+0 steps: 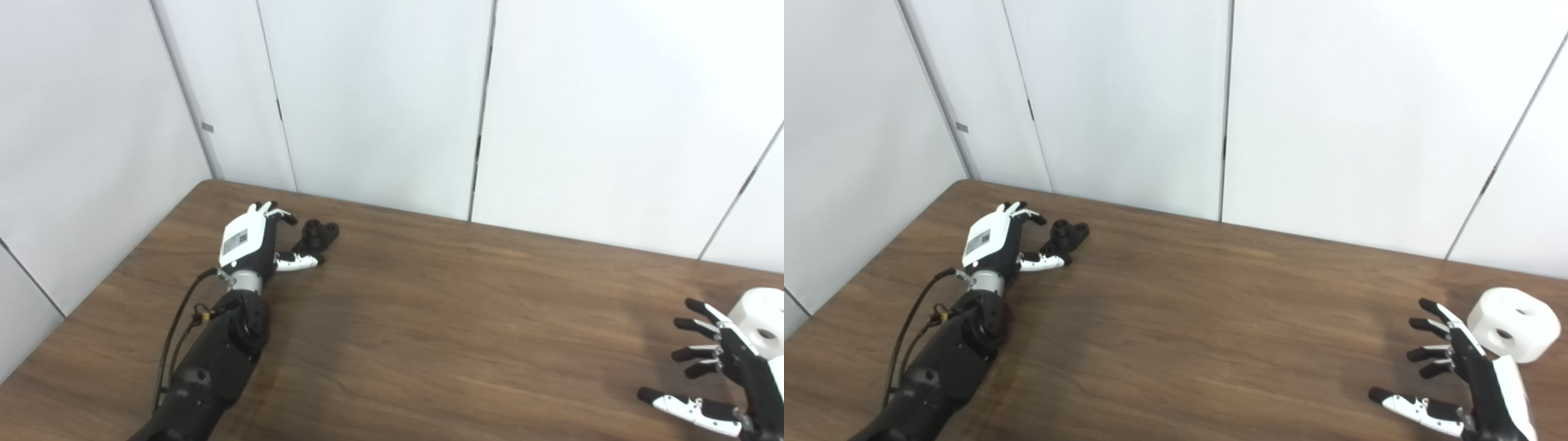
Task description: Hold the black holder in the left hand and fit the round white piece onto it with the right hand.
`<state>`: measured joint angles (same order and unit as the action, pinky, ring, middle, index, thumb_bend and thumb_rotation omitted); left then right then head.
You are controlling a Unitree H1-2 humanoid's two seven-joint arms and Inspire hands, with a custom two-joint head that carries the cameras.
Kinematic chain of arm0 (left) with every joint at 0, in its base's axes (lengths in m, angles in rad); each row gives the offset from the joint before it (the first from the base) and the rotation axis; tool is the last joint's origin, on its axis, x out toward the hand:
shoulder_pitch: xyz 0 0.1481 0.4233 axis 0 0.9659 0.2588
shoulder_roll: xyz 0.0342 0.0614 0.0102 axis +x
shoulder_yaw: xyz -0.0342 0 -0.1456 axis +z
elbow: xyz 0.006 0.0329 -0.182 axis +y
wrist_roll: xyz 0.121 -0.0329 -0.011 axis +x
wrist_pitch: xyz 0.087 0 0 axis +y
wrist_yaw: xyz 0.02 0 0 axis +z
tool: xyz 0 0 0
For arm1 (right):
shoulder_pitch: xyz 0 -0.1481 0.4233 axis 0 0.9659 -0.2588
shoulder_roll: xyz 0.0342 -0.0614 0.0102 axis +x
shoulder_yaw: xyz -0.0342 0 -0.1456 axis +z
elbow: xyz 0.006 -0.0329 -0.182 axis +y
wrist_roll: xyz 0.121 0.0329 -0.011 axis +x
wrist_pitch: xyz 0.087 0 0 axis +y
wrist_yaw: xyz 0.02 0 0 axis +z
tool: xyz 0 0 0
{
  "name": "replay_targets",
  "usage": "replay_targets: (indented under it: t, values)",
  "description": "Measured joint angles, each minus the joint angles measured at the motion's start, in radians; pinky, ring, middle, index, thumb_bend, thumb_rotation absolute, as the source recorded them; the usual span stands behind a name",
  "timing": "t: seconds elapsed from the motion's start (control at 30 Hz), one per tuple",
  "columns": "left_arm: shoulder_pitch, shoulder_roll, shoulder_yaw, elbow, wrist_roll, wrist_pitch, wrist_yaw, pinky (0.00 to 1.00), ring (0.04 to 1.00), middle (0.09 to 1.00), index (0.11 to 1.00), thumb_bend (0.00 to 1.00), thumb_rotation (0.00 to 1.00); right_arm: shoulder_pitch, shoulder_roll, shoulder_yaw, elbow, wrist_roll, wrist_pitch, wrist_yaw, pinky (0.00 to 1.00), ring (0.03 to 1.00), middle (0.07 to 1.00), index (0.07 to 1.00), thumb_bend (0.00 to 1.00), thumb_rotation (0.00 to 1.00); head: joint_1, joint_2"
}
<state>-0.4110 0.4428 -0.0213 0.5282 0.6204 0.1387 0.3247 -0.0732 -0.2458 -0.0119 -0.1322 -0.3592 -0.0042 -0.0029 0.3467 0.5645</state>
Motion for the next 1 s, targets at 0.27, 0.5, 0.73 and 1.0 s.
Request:
replay_targets:
  t: [0.27,0.5,0.73,1.0]
  values:
    - [-0.025,-0.002,0.002,0.062,-0.061,-0.005,-0.003,0.84,0.967,0.913,0.63,0.95,0.32,0.009,-0.003,0.0,-0.029,-0.004,0.014,0.003,0.48,0.594,0.77,0.86,0.7,0.0,0.002,0.006]
    - [-0.077,-0.001,0.001,0.104,-0.104,0.006,-0.02,0.79,0.944,0.9,0.602,0.89,0.32,0.018,-0.003,0.0,-0.033,-0.004,0.022,0.007,0.49,0.602,0.776,0.863,0.69,0.0,-0.006,0.014]
    - [-0.119,-0.001,0.002,0.167,-0.149,-0.014,-0.025,0.76,0.912,0.872,0.543,0.8,0.31,0.033,-0.007,-0.003,-0.044,0.002,0.023,0.008,0.48,0.599,0.777,0.863,0.68,0.0,-0.009,0.028]
    - [-0.12,0.011,-0.037,0.182,-0.187,-0.099,-0.071,0.81,0.854,0.784,0.457,0.73,0.21,0.051,-0.006,-0.008,-0.071,0.015,0.036,0.008,0.45,0.581,0.773,0.86,0.65,0.0,-0.012,0.037]
